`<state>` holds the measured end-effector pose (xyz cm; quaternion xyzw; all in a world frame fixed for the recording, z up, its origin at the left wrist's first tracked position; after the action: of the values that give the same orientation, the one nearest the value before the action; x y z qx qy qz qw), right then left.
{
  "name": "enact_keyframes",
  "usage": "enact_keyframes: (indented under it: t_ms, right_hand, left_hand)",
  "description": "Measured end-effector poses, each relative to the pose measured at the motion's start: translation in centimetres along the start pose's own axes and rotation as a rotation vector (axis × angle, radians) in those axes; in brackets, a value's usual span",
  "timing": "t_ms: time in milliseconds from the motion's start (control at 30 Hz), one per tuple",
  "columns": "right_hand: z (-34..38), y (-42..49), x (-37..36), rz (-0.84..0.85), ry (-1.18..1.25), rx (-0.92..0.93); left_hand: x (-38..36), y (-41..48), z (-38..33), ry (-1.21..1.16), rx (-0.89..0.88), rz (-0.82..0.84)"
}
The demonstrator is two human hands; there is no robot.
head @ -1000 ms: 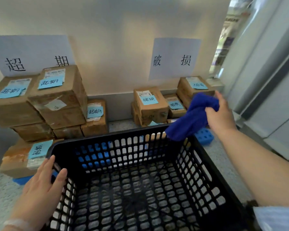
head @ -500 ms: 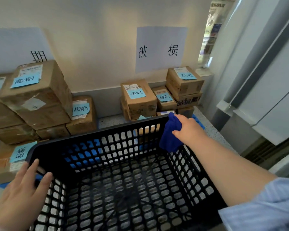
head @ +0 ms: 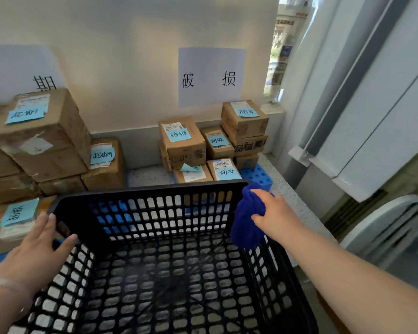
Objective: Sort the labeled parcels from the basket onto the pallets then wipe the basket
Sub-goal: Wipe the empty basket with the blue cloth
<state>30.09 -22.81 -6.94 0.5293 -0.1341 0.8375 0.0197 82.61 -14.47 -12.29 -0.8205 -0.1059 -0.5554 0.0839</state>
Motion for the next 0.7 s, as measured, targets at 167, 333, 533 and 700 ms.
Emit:
enact_keyframes:
  t_ms: [167, 333, 533, 700]
  right_hand:
    - [0.7, 0.9, -0.1, -0.047, 0.046, 0.000]
    - [3.2, 2.7, -0.9, -0.040, 0.052, 0.053]
    - [6.8, 5.7, -1.8, -0.047, 0.028, 0.110]
    - [7.5, 6.5, -2.1, -0.033, -0.013, 0.127]
  left_hand:
    - [0.7, -0.6, -0.9, -0.017, -0.001, 0.046]
    - [1.7, -2.1, -0.2, 0.100, 0.048, 0.071]
    - [2.8, -3.6, 0.1, 0.152, 0.044, 0.066]
    - [3.5, -3.8, -0.3, 0.120, 0.081, 0.046]
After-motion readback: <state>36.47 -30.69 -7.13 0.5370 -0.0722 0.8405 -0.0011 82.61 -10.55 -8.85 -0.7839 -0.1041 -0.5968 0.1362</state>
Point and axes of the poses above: each hand's wrist, its own y-axis towards the middle knuckle, its own x-axis out of the back of the hand, z = x × y, the point moved 9 cm from there along y, towards the middle knuckle, and after that the axes turned 10 degrees about -x, right-handed, at the moved point
